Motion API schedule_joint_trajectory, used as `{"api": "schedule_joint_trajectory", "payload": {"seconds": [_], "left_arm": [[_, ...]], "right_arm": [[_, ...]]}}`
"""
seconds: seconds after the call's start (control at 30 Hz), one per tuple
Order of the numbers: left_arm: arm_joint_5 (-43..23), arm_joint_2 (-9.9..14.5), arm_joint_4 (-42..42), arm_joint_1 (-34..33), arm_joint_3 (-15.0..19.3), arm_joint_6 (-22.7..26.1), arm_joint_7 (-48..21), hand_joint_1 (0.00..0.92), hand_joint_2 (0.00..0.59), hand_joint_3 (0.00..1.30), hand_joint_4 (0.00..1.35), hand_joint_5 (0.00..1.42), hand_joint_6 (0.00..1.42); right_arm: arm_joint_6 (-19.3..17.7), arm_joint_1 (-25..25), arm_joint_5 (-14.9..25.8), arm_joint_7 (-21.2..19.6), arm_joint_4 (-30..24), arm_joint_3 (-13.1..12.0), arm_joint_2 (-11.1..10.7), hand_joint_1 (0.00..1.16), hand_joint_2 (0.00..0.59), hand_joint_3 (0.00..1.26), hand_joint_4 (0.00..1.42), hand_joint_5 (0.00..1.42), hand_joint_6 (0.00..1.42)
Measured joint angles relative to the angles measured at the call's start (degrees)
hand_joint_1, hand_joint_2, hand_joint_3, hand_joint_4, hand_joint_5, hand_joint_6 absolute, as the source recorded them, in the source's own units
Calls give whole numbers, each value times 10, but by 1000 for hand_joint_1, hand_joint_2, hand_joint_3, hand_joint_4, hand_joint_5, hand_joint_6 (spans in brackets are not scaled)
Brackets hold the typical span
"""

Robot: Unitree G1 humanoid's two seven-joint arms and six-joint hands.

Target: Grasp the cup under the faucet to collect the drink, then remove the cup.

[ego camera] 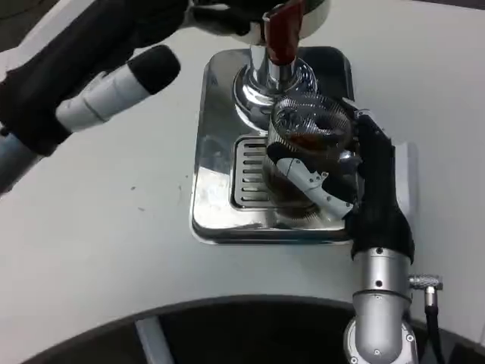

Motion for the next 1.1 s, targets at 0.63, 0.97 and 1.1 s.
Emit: {"api": "schedule_joint_trajectory", "payload": {"seconds": [0.63,0.97,1.1], "left_arm": [[-22,4,-75,166,78,31,32,0,115,251,271,332,315],[-7,4,-89,237,80,24,36,0,116,254,276,332,318],[2,5,-89,252,83,18,37,0,116,254,272,330,318]], "right_arm": [[6,27,-19,3,-43,6,4,846,187,713,878,1098,1079],[6,28,-43,2,-63,4,-5,859,182,744,911,1133,1141],[6,28,-53,2,-72,3,-10,865,175,748,912,1138,1147]]}}
